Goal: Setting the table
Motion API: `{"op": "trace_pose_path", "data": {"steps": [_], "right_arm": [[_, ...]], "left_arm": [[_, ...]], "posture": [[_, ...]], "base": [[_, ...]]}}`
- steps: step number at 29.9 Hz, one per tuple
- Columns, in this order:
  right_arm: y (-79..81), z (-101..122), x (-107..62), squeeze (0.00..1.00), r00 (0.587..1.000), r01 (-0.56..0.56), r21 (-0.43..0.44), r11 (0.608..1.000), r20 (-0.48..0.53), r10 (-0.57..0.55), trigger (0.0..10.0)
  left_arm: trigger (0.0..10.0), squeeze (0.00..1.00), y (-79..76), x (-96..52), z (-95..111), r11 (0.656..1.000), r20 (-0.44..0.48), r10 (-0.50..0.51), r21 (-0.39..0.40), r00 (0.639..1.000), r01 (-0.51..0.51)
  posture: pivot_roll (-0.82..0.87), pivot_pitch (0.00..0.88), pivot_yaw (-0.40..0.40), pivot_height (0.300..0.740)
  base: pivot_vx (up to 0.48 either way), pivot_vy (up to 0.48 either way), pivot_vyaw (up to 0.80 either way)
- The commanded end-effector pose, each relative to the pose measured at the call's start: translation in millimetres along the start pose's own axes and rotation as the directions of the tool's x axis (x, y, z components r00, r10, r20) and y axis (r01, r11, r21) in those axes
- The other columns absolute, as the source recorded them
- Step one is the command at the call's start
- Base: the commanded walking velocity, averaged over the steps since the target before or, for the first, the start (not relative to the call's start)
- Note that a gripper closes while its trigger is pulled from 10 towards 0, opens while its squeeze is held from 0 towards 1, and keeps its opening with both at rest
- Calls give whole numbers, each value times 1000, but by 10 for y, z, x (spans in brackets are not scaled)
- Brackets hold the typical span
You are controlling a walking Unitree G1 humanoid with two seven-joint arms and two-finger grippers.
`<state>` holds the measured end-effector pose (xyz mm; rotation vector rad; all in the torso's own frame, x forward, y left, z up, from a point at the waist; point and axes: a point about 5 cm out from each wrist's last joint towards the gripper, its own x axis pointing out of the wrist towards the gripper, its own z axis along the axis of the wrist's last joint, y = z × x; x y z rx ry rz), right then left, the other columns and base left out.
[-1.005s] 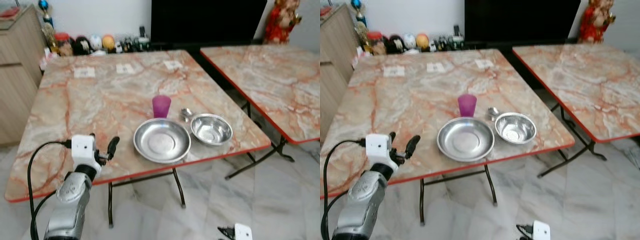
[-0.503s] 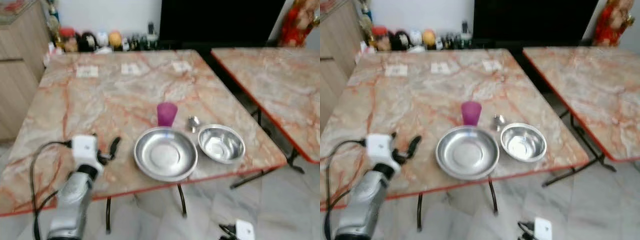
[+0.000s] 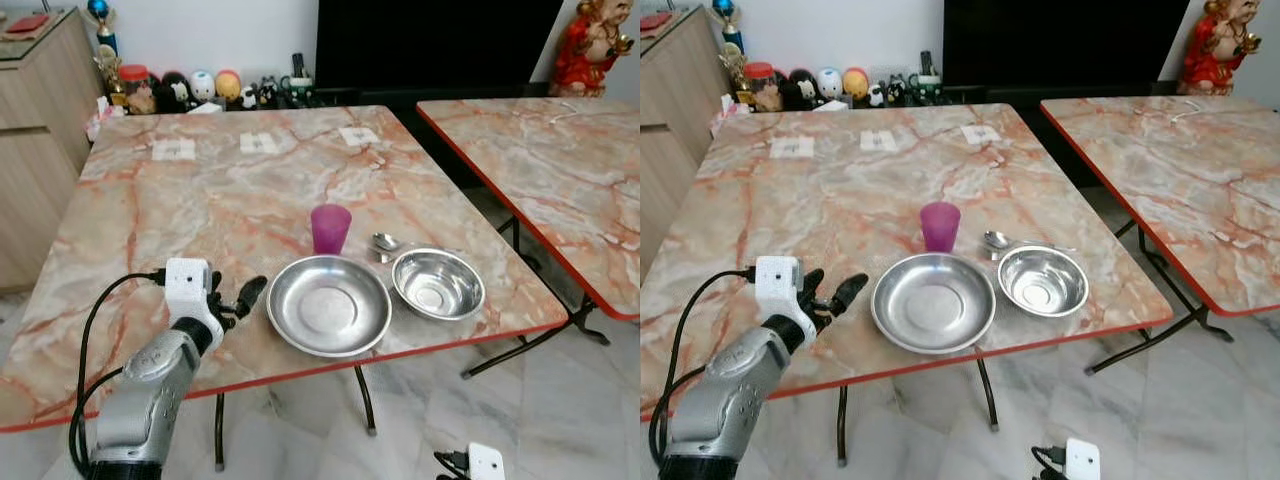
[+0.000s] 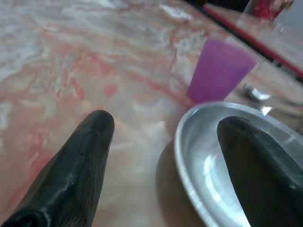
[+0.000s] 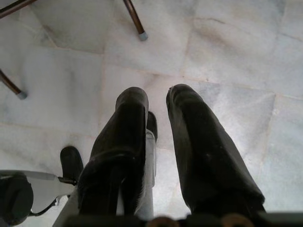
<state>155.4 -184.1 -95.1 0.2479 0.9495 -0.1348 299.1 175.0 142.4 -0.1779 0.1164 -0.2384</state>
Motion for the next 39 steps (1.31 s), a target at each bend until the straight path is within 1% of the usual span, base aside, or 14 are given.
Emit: {"op": "trace_pose_path", "data": {"steps": [1,6,10,17,20,26,28,29,31,32,34,36,37,39], "right_arm": [[-18,17,1,0,1000,10,9,1000,3,-10,10000],[-15,14,1,0,1000,18,14,1000,6,-18,10000],[-18,7,0,0,1000,24,21,999,6,-24,10000],[-23,-2,-3,0,1000,24,17,1000,3,-24,10000],[-28,-8,-5,0,1000,25,14,1000,2,-25,10000],[-30,-14,-7,0,1000,25,10,1000,-1,-25,10000],[-33,-12,-7,0,1000,26,9,1000,-1,-26,10000],[-33,-12,-7,0,1000,26,9,1000,-1,-26,10000],[-34,-6,-6,0,1000,27,10,1000,0,-27,10000],[-34,-5,-5,0,1000,27,10,1000,0,-27,10000],[-32,-1,-4,0,1000,26,10,1000,1,-26,10000],[-31,1,-4,0,1000,25,9,1000,1,-25,10000],[-28,3,-3,0,1000,24,8,1000,1,-24,10000],[-27,4,-2,0,1000,24,8,1000,2,-24,10000]], "left_arm": [[10000,0,-28,40,53,998,18,2,66,1000,-3],[10000,0,19,25,74,978,130,21,204,991,-48],[10000,0,62,-28,95,975,185,68,196,980,-105],[10000,0,109,-36,53,969,152,78,220,985,-111],[10000,0,118,-39,2,966,156,70,237,985,-106],[10000,0,163,-47,-61,970,134,99,207,986,-126],[10000,0,190,-31,-87,979,94,111,161,989,-125],[10000,0,190,-31,-87,979,94,111,161,989,-125],[10000,0,282,13,-154,979,8,147,143,989,-147],[10000,0,296,19,-160,979,6,152,137,988,-152],[10000,0,357,44,-205,982,-22,180,68,983,-178],[10000,0,385,62,-231,981,-31,191,33,981,-190],[10000,0,430,87,-280,976,-46,213,-37,976,-215],[10000,0,450,99,-328,973,-64,224,-50,972,-227]], "posture": [[159,7,-61,740],[149,0,-55,740],[146,0,-55,740],[144,0,-56,740],[144,0,-56,740],[141,0,-56,740],[145,0,-59,740],[145,0,-59,740],[147,0,-62,740],[150,0,-63,740],[150,0,-67,740],[150,0,-67,740],[152,0,-68,740],[152,0,-68,740]], "base": [[0,0,0],[0,0,0],[0,-429,0],[0,-460,0],[0,0,0],[0,0,0],[0,0,0],[0,0,0],[0,0,0],[0,0,0],[0,0,0],[0,0,0],[0,0,0],[0,0,0]]}}
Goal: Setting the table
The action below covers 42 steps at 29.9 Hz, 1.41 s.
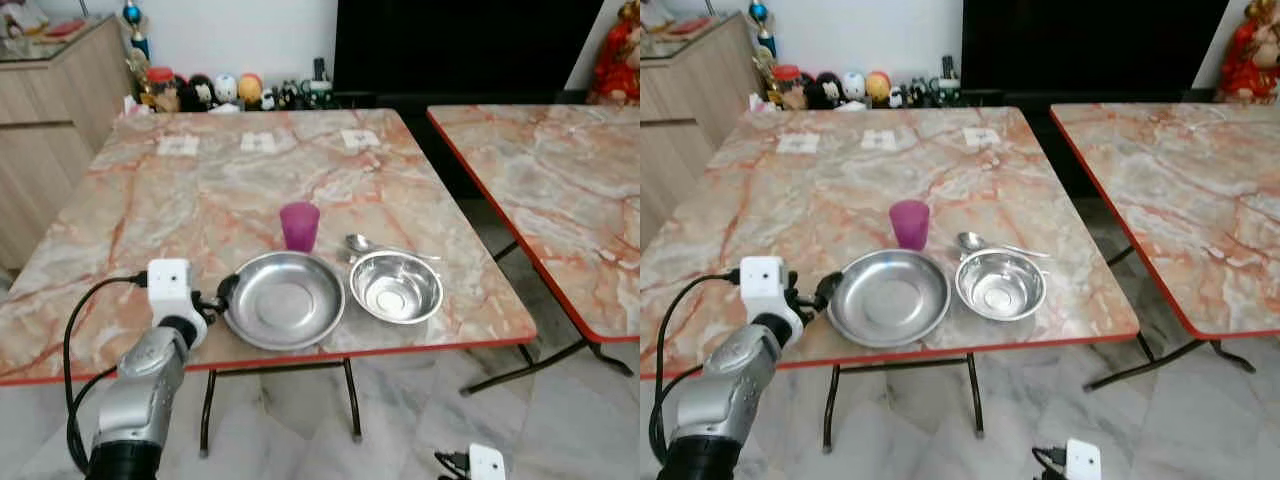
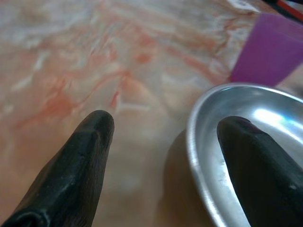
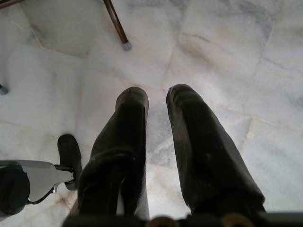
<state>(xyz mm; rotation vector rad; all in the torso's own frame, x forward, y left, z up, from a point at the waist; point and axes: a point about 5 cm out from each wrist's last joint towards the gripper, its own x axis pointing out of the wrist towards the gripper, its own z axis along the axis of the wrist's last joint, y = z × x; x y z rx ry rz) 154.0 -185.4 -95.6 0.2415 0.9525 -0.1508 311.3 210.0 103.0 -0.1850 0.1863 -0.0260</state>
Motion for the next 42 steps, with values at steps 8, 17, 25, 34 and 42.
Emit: {"op": "trace_pose_path", "data": {"steps": [8,17,25,34,42], "right_arm": [[-10,22,4,0,1000,8,8,1000,5,-8,10000],[-11,27,5,0,1000,9,11,1000,6,-9,10000],[-7,31,6,0,1000,8,12,1000,7,-8,10000],[-2,30,7,0,1000,8,13,1000,6,-8,10000],[1,28,8,0,1000,6,12,1000,3,-6,10000]], "left_arm": [[10000,0,-39,92,-93,997,-43,-13,-81,999,9],[10000,0,-167,150,-29,995,2,-70,-70,998,70],[10000,0,-221,133,-49,987,-52,-115,108,992,120],[10000,0,-187,155,-86,989,-101,-66,124,993,78],[10000,0,-176,165,-101,994,-157,-63,73,986,75]], "posture": [[147,12,-68,740],[142,25,-67,740],[143,35,-64,740],[142,32,-61,740],[143,31,-61,740]], "base": [[0,0,0],[0,0,0],[0,0,0],[0,0,0],[0,0,0]]}}
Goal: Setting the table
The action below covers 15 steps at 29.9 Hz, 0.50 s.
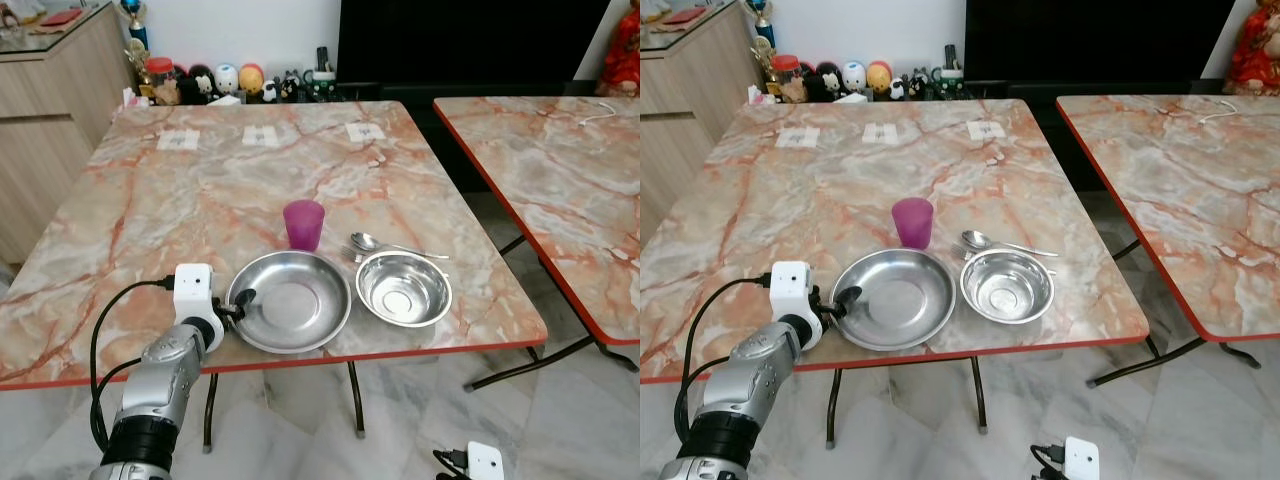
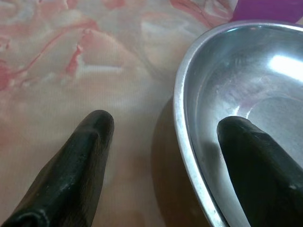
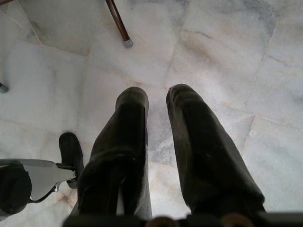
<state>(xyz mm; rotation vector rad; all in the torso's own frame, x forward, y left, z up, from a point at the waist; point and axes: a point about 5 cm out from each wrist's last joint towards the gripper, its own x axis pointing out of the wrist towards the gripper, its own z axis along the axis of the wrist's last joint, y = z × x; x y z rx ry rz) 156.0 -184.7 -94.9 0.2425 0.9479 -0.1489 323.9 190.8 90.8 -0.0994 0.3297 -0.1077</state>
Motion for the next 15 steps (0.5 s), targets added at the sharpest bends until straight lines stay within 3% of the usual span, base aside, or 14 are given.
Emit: {"op": "trace_pose_path", "data": {"steps": [1,2,3,4,15], "right_arm": [[-11,10,2,0,1000,8,12,1000,-1,-8,10000],[-11,10,2,0,1000,8,12,1000,-1,-8,10000],[-11,10,2,0,1000,7,11,1000,-2,-7,10000],[-11,9,2,0,1000,7,11,1000,-2,-7,10000],[-17,6,0,0,1000,7,6,1000,-5,-7,10000]], "left_arm": [[4824,0,-13,7,32,1000,-12,-14,-3,1000,14],[4588,0,-12,8,32,1000,-15,-12,4,1000,12],[3569,0,-11,9,34,1000,-16,-10,13,1000,10],[0,0,-11,10,35,1000,-17,-8,16,1000,9],[0,0,-44,0,78,999,-9,-21,34,1000,21]], "posture": [[143,31,-61,740],[143,31,-61,740],[143,31,-61,740],[143,31,-61,740],[145,32,-63,740]], "base": [[0,0,0],[0,0,0],[0,0,0],[0,0,0],[0,0,0]]}}
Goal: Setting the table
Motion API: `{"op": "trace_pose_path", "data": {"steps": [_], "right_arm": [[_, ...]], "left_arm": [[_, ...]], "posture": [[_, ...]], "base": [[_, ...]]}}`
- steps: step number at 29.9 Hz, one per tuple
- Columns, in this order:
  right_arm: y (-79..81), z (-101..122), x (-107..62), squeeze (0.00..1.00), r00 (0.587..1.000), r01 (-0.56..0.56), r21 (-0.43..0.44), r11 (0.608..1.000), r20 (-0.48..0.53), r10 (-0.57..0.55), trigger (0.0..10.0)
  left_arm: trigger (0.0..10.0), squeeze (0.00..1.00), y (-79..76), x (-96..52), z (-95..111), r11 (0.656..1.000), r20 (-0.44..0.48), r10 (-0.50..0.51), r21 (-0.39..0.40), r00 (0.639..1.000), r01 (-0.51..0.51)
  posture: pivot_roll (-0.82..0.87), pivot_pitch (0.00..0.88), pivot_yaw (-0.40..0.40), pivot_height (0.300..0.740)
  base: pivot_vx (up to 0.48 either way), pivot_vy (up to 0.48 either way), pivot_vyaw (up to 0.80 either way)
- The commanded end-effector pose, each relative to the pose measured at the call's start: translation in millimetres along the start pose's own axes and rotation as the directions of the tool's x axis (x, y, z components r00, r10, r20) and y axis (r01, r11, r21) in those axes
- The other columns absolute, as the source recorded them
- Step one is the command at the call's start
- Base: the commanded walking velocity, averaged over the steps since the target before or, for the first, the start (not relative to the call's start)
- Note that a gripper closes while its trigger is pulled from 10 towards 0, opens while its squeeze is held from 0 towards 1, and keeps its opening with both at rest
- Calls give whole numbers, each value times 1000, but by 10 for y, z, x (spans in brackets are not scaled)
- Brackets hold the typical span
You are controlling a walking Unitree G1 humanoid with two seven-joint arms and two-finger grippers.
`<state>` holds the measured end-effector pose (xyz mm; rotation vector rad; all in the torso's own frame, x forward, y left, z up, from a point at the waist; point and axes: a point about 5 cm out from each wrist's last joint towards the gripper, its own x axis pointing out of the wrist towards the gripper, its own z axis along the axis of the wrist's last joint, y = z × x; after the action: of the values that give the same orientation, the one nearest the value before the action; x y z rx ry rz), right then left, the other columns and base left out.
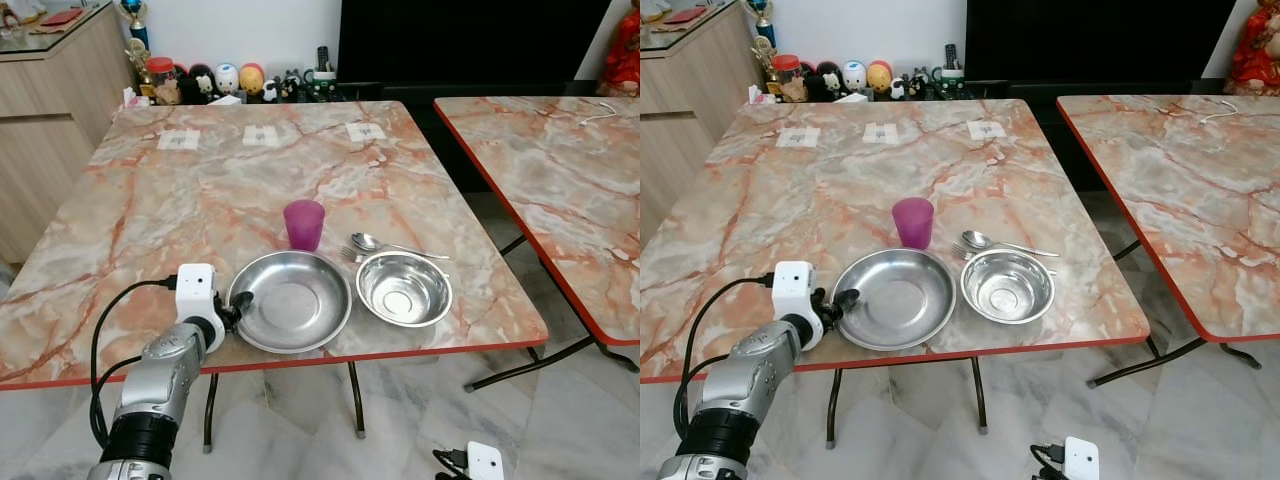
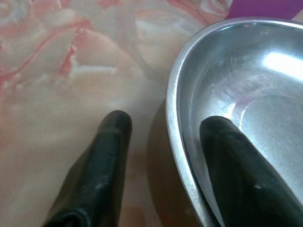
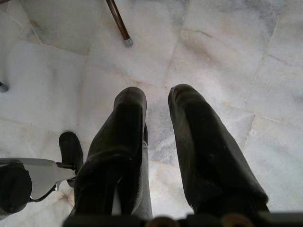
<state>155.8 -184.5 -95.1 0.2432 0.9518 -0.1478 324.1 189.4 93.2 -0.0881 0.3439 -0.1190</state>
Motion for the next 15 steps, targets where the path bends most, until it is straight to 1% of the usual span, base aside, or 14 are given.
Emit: {"op": "trace_pose_path", "data": {"steps": [1,5,15], "right_arm": [[-18,9,0,0,1000,7,6,1000,-1,-7,10000],[-17,9,0,0,1000,6,4,1000,-2,-6,10000],[-17,5,0,0,1000,5,1,1000,-5,-5,10000]], "left_arm": [[0,0,-26,2,59,1000,7,-11,25,1000,11],[0,0,-24,-4,69,999,9,-12,30,1000,11],[0,0,-13,-26,83,997,9,-8,72,1000,7]], "posture": [[145,32,-63,740],[145,32,-63,740],[153,26,-69,740]], "base": [[0,0,0],[0,0,0],[0,0,0]]}}
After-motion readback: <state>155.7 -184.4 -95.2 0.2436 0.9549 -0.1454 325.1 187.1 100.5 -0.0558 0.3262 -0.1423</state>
